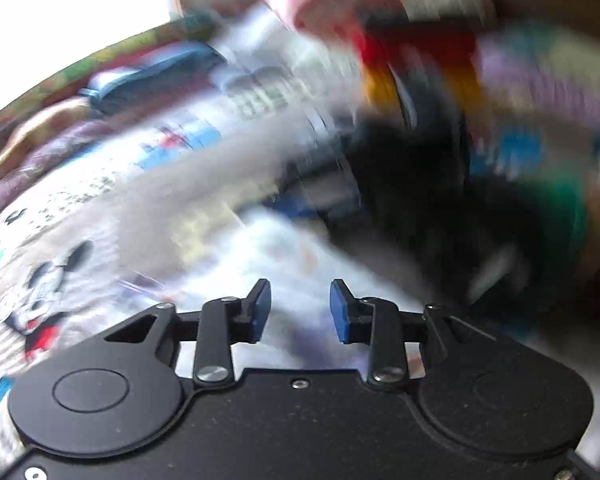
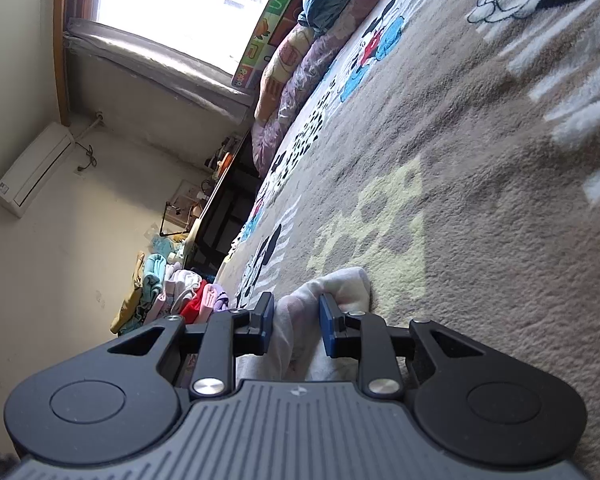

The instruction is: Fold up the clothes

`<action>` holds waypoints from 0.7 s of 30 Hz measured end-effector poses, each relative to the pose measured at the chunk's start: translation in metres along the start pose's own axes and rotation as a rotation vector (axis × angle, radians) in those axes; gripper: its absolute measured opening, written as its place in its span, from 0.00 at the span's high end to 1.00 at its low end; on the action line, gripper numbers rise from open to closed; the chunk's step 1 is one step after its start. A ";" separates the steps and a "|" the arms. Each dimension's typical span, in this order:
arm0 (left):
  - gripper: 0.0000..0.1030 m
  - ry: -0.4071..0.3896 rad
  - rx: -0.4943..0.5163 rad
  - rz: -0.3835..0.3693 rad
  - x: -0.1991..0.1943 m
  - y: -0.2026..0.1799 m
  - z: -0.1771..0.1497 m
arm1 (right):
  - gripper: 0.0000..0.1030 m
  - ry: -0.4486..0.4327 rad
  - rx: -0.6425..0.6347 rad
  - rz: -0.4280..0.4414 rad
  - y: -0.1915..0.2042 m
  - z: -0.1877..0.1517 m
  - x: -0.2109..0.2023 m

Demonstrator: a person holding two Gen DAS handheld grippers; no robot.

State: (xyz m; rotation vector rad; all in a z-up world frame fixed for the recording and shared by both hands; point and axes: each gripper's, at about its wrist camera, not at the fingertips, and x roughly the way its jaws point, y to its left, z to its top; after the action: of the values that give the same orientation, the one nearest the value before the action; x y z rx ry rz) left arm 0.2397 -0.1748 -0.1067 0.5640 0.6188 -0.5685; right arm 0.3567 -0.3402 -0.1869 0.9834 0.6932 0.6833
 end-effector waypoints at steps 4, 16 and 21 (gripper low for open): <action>0.71 0.000 0.024 -0.004 0.005 0.001 0.000 | 0.75 0.010 0.000 -0.002 -0.002 0.001 0.001; 0.59 -0.096 -0.001 0.039 -0.069 -0.025 -0.012 | 0.72 -0.141 -0.280 -0.027 0.057 -0.012 -0.058; 0.60 -0.071 0.001 -0.024 -0.074 -0.052 -0.028 | 0.73 -0.060 -0.458 -0.016 0.092 -0.027 -0.035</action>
State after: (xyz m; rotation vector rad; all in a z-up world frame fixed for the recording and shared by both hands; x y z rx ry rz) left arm 0.1465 -0.1701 -0.0926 0.5358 0.5593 -0.6093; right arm 0.2971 -0.3183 -0.1076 0.5728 0.4620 0.7534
